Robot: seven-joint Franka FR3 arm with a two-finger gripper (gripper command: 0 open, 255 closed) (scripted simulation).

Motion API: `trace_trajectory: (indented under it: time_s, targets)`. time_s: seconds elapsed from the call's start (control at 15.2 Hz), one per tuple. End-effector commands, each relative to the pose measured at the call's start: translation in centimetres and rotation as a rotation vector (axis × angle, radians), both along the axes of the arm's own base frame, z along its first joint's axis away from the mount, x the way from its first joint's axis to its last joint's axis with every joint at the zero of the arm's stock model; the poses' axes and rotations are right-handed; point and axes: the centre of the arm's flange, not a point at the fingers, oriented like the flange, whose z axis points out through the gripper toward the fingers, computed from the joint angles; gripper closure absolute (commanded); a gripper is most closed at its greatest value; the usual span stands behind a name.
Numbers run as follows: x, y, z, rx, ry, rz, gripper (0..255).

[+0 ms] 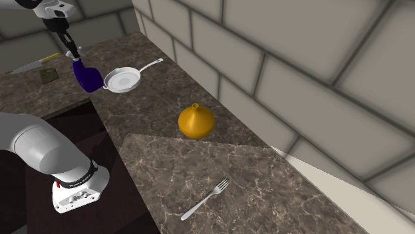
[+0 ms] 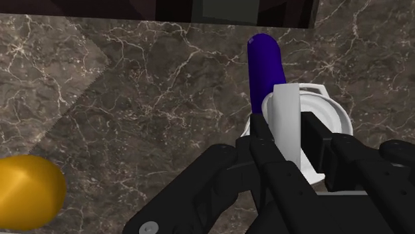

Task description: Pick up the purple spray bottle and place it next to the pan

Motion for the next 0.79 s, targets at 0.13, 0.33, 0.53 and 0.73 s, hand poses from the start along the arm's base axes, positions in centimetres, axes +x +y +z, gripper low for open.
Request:
trace_trajectory:
  time_s: [0.13, 0.33, 0.53, 0.73]
  targets:
    - [-0.1, -0.1, -2.1, 0.001, -0.001, 0.0, 255]
    - [-0.1, -0.1, -3.7, 0.001, -0.001, 0.0, 255]
    - [-0.1, -0.1, -5.3, 0.001, -0.001, 0.0, 255]
    - [-0.1, -0.1, -6.9, 0.001, -0.001, 0.0, 255]
